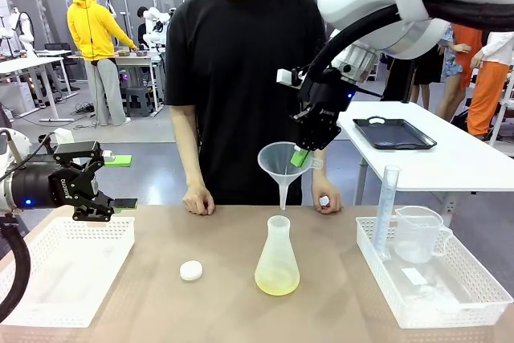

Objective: Prepare the solutions needed for the experiment.
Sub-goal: Once the solution is in the Big flask , pick up the Plastic Funnel and place it back into the right Organizing basket.

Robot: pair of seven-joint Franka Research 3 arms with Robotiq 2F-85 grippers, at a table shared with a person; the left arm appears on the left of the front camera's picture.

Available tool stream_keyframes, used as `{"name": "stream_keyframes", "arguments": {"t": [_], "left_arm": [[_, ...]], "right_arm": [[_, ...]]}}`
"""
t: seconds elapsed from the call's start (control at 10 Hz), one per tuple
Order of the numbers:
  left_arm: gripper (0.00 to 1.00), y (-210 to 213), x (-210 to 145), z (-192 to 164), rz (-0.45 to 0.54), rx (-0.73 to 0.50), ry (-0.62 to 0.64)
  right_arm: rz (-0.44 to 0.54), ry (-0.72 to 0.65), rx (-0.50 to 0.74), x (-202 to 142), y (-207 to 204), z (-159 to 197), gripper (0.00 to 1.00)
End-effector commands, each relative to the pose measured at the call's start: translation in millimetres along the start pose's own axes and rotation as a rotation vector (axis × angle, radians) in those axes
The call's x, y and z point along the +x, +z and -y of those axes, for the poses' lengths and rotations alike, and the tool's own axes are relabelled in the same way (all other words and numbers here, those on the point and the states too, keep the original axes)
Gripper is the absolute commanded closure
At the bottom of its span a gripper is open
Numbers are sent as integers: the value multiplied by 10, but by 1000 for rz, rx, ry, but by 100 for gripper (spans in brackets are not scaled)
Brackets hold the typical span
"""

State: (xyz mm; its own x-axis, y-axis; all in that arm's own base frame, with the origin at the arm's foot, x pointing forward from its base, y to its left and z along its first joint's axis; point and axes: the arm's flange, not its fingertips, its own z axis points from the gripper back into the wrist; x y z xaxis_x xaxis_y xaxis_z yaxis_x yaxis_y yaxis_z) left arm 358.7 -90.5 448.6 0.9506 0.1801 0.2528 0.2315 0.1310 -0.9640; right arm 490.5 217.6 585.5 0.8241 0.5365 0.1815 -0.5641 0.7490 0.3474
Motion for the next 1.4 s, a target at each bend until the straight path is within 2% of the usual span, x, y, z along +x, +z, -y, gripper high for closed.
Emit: {"name": "stream_keyframes", "arguments": {"t": [0.0,0.4,1.1,1.3], "left_arm": [[0,-14,1,22,2,-19,14],[0,-14,1,22,2,-19,14],[0,-14,1,22,2,-19,14],[0,-14,1,22,2,-19,14]], "right_arm": [[70,23,19,-125,43,47,100],[86,-42,41,-319,210,261,100],[142,-420,-25,-1525,659,1422,100],[155,-501,-30,-1775,722,1661,100]]}}
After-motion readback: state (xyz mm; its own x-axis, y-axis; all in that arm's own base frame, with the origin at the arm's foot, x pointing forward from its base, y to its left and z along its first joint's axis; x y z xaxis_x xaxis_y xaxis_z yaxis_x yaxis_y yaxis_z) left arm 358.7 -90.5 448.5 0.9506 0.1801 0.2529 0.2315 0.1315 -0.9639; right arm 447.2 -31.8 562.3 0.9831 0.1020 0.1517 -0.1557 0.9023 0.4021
